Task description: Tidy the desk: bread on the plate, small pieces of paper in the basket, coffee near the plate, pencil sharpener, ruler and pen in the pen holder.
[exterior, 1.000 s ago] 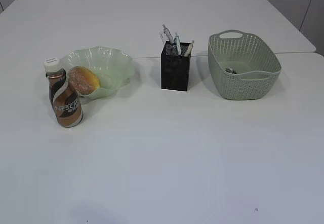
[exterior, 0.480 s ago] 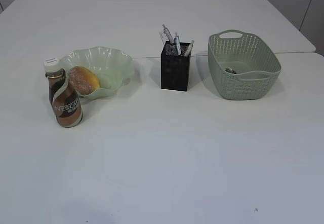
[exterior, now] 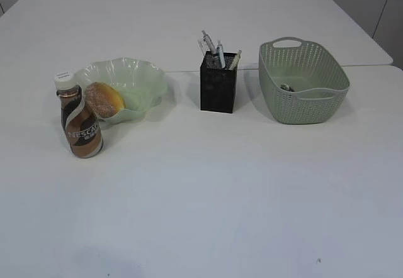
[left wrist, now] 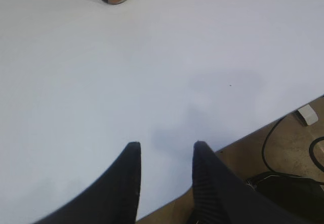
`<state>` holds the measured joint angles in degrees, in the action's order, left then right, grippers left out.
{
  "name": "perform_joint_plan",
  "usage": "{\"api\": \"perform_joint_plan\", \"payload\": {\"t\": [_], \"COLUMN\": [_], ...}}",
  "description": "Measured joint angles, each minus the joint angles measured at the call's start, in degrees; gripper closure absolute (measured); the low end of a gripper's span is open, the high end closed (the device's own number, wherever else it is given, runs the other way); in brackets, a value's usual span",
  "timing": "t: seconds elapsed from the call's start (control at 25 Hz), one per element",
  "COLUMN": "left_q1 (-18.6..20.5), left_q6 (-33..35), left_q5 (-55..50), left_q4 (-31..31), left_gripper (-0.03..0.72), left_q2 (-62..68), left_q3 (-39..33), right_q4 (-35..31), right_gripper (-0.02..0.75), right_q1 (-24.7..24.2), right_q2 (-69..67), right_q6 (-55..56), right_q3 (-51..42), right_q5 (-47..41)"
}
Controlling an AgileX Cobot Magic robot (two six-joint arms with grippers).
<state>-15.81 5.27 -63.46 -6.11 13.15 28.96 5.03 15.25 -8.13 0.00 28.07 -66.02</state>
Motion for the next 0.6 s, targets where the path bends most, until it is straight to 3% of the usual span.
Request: {"api": "perform_joint_plan", "payload": {"t": [0.6], "left_q1": [0.0], "left_q6": [-0.1], "left_q5": [0.0], "left_q4": [0.0], "left_gripper": [0.449], "left_q2": [0.0], "left_q3": [0.0], "right_q4": [0.0], "right_gripper": [0.340], "right_q1": [0.0], "right_q2": [0.0], "right_q6": [0.0], "right_q3": [0.0], "right_q5": [0.4]}}
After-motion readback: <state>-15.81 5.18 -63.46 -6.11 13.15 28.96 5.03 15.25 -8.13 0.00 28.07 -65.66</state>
